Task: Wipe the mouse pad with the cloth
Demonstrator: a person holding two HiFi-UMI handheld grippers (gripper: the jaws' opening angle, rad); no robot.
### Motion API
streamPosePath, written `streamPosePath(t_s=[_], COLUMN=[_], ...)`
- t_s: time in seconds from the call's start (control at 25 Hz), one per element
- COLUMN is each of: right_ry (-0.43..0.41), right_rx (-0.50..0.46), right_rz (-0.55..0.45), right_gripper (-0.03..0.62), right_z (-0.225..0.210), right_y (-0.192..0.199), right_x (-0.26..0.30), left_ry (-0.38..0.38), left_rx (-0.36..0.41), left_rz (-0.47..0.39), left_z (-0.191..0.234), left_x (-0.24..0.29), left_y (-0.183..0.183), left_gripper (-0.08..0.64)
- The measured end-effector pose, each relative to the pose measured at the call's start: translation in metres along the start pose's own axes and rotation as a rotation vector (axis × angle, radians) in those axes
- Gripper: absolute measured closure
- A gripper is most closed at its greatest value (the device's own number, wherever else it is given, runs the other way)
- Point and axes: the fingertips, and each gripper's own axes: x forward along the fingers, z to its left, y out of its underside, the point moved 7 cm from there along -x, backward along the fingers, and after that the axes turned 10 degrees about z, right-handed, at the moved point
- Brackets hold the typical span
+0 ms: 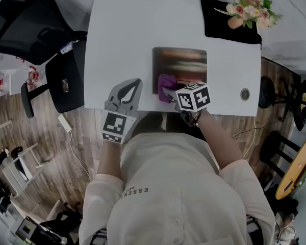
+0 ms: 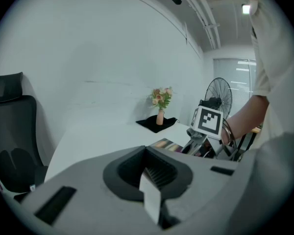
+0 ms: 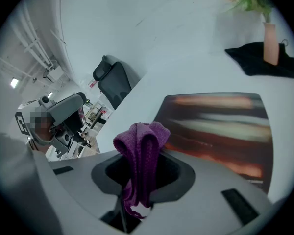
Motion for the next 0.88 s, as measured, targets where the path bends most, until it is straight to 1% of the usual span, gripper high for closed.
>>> streamPosePath(t_s=[0.2, 0.32, 0.56, 0.76, 0.88], right_ry=[-0.011, 0.013, 0.078, 0.073, 0.078], right_rx=[-0.016, -0.023, -0.048, -0.012, -0.006], right_rz=[0.027, 0.042, 0.042, 0.038, 0.037], right_gripper=[0.480, 0.480, 0.480, 0.480, 0.480], right_z=[0.020, 0.024, 0.017, 0.006, -0.002], right_y=[-0.004, -0.005, -0.004, 0.002, 0.006], right_x=[0.023, 0.032, 0.032, 0.023, 0.018], left_ry=[0.002, 0.009, 0.030, 0.039, 0.041], left_rx=[-0.003, -0.004, 0.013, 0.022, 0.024], left_rz=[-0.003, -0.006, -0.011, -0.018, -0.013], left_z=[0.012, 0.017, 0.019, 0.012, 0.007], left_x=[-0.011, -0.014, -0.007, -0.003, 0.001], left_y=[0.008, 0.011, 0.008, 0.001, 0.000], left_gripper=[0.559, 0.558, 0.559, 0.558, 0.559])
